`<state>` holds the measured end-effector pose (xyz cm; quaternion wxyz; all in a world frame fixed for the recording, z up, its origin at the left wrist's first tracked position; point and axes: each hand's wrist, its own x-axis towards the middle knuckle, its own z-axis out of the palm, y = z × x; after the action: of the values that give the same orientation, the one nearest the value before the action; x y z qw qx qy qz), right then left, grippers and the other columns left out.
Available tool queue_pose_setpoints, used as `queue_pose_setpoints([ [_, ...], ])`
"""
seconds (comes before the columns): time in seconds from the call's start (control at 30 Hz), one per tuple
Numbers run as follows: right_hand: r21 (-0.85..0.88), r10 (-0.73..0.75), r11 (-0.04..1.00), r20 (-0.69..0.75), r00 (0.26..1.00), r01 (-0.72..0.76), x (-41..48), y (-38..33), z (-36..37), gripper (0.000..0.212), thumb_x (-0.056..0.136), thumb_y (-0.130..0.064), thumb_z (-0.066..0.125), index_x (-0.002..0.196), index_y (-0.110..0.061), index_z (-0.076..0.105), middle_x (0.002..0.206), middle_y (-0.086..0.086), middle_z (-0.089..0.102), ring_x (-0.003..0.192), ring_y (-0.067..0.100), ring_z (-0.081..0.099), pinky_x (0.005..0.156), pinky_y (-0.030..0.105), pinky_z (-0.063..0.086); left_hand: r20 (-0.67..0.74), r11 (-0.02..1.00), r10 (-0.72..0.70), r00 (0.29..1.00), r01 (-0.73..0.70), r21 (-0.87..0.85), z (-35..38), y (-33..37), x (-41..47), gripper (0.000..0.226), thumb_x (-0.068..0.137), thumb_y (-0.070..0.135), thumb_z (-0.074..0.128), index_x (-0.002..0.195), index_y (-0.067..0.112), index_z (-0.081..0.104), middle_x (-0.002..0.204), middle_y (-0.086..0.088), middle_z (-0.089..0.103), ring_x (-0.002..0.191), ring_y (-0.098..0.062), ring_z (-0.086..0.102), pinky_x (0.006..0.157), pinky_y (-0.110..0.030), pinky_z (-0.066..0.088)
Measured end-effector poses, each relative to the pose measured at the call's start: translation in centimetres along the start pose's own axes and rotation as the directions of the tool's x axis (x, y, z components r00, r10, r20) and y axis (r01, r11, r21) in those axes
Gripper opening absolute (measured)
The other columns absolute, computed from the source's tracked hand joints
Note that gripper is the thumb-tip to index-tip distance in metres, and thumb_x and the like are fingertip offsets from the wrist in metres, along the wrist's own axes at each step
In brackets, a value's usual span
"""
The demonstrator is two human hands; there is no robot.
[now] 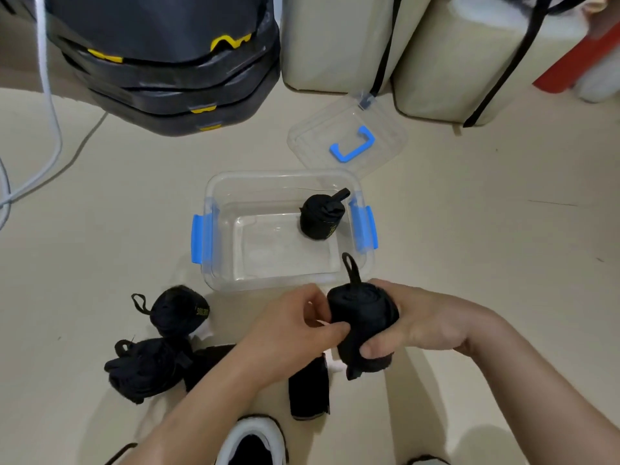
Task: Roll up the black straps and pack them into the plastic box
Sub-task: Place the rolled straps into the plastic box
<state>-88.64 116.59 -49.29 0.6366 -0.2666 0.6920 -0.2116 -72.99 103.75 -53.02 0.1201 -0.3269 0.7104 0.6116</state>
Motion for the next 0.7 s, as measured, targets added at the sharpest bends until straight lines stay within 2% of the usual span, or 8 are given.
queue_pose_setpoints([
  [0.07, 0.061, -0.083, 0.994, -0.102, 0.991, 0.089, -1.3, -1.3, -1.3, 0.042, 0.079, -0.009, 0.082, 0.113, -0.023, 0.062, 0.099, -0.001, 0.073, 0.090, 0.008, 0.069, 0.072, 0.021, 0.053, -0.071, 0.991, 0.084, 0.994, -0.091, -0.102, -0.1, 1.7, -0.2, 0.022, 0.079, 0.021, 0.078, 0.084, 0.022, 0.057, 0.080, 0.008, 0.072, 0.080, -0.009, 0.069, 0.076, -0.031, 0.058],
  [0.13, 0.105, -0.153, 0.977, -0.257, 0.954, 0.185, -1.4, -2.5, -2.4, 0.055, 0.069, -0.024, 0.085, 0.118, -0.029, 0.061, 0.103, -0.005, 0.073, 0.094, 0.011, 0.070, 0.075, 0.025, 0.054, -0.196, 0.953, 0.191, 0.962, -0.230, -0.199, -1.0, 3.2, 0.0, 0.031, 0.078, 0.011, 0.078, 0.093, 0.028, 0.058, 0.094, 0.012, 0.072, 0.093, -0.002, 0.067, 0.079, -0.025, 0.058],
  [0.2, 0.082, -0.208, 0.961, -0.422, 0.882, 0.266, -0.3, -3.8, -2.9, 0.061, 0.064, -0.025, 0.086, 0.118, -0.034, 0.060, 0.107, -0.008, 0.072, 0.097, 0.011, 0.071, 0.081, 0.031, 0.055, -0.290, 0.901, 0.279, 0.916, -0.354, -0.252, -2.6, 4.3, 0.9, 0.044, 0.079, 0.000, 0.075, 0.103, 0.032, 0.059, 0.105, 0.015, 0.071, 0.106, 0.000, 0.063, 0.085, -0.023, 0.056],
  [0.3, -0.065, -0.266, 0.956, -0.598, 0.756, 0.285, 2.4, -5.6, -2.3, 0.053, 0.066, -0.018, 0.087, 0.108, -0.037, 0.060, 0.100, -0.013, 0.069, 0.093, 0.003, 0.067, 0.085, 0.028, 0.056, -0.336, 0.907, 0.319, 0.887, -0.388, -0.164, -4.5, 4.3, 3.7, 0.053, 0.079, -0.008, 0.070, 0.105, 0.038, 0.061, 0.106, 0.018, 0.068, 0.111, 0.003, 0.060, 0.093, -0.023, 0.053],
  [0.37, -0.202, -0.287, 0.958, -0.649, 0.705, 0.204, 4.7, -5.5, -1.7, 0.050, 0.066, -0.021, 0.086, 0.104, -0.036, 0.057, 0.097, -0.015, 0.066, 0.092, 0.005, 0.063, 0.082, 0.025, 0.053, -0.332, 0.928, 0.323, 0.886, -0.365, -0.071, -4.9, 3.6, 5.8, 0.059, 0.077, -0.009, 0.068, 0.104, 0.043, 0.058, 0.108, 0.017, 0.066, 0.110, 0.000, 0.060, 0.092, -0.019, 0.051],
  [0.5, -0.392, -0.290, 0.920, -0.639, 0.713, 0.024, 8.7, -3.2, -1.0, 0.047, 0.063, -0.038, 0.082, 0.104, -0.027, 0.059, 0.097, -0.006, 0.065, 0.085, 0.015, 0.060, 0.067, 0.030, 0.048, -0.255, 0.964, 0.261, 0.931, -0.262, 0.031, -3.7, 1.9, 8.4, 0.057, 0.073, -0.012, 0.063, 0.108, 0.033, 0.058, 0.099, 0.016, 0.063, 0.098, -0.007, 0.061, 0.081, -0.011, 0.046],
  [0.57, -0.509, -0.300, 0.856, -0.635, 0.712, -0.094, 9.7, -2.5, -0.7, 0.044, 0.067, -0.042, 0.078, 0.103, -0.028, 0.058, 0.099, -0.004, 0.060, 0.085, 0.017, 0.058, 0.064, 0.029, 0.041, -0.242, 0.975, 0.220, 0.945, -0.209, 0.070, -3.2, 1.3, 9.2, 0.053, 0.074, -0.010, 0.064, 0.112, 0.026, 0.060, 0.092, 0.017, 0.059, 0.095, -0.013, 0.061, 0.083, -0.019, 0.050],
  [0.7, -0.687, -0.365, 0.671, -0.632, 0.683, -0.278, 10.3, -2.1, -0.1, 0.035, 0.078, -0.045, 0.069, 0.107, -0.027, 0.060, 0.101, -0.006, 0.064, 0.107, 0.021, 0.050, 0.073, 0.032, 0.031, -0.200, 0.974, 0.156, 0.967, -0.118, 0.191, -2.3, 0.7, 10.4, 0.047, 0.074, -0.005, 0.063, 0.113, 0.021, 0.060, 0.092, 0.008, 0.059, 0.095, -0.024, 0.062, 0.088, -0.038, 0.053],
])
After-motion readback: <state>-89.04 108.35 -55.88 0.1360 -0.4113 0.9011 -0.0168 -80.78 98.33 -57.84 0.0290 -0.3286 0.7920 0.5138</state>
